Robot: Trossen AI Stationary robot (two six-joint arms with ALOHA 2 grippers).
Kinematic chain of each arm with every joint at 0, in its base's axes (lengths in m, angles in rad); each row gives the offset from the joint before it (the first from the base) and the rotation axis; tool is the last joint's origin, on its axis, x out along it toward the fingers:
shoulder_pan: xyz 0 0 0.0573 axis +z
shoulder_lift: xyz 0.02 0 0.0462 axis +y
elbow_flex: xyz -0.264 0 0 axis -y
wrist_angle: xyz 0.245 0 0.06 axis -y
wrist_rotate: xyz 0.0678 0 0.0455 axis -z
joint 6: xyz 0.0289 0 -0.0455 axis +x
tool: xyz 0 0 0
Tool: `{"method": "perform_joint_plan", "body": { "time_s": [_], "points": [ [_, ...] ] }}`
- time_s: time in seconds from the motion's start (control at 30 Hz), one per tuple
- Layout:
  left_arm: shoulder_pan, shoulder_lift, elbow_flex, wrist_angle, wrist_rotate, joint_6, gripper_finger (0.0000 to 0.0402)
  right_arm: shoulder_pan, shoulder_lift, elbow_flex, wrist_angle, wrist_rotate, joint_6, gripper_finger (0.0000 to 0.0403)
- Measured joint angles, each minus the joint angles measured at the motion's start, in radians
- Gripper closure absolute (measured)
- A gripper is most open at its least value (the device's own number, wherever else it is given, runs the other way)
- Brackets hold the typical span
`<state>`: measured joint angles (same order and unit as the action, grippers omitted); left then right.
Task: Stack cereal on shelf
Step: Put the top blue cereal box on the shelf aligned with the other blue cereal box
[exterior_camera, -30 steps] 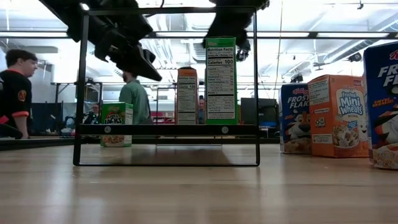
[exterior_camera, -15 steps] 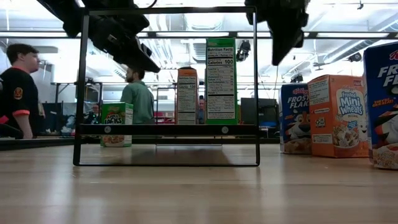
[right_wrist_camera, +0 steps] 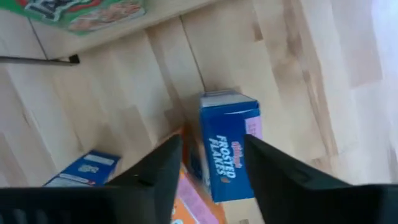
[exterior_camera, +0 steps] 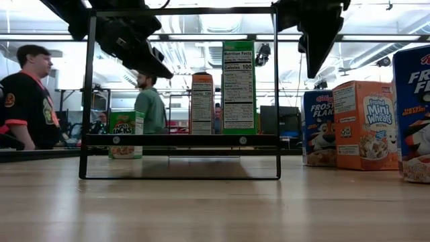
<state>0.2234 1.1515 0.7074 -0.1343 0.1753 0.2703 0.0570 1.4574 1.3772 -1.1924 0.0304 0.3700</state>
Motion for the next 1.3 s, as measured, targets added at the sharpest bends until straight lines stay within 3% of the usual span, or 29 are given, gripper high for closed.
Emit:
{"method": "perform_joint_plan", "body": {
  "time_s": [0.23,0.5,0.9,1.3],
  "points": [
    [0.0,0.003,0.0,-0.002,0.0,0.0,0.0401,0.006,0.0,-0.025,0.001,0.089,-0.029,0.0159],
    [0.0,0.003,0.0,-0.001,0.0,0.001,0.0401,0.016,0.001,-0.089,0.019,0.101,-0.034,0.0133],
    [0.0,0.003,0.0,-0.001,0.001,0.001,0.0401,0.017,0.001,-0.178,0.122,0.101,-0.04,0.0143],
    [0.0,0.003,0.0,-0.001,0.001,0.001,0.0401,0.017,0.0,-0.179,0.142,0.096,-0.031,0.0215]
  ]
}}
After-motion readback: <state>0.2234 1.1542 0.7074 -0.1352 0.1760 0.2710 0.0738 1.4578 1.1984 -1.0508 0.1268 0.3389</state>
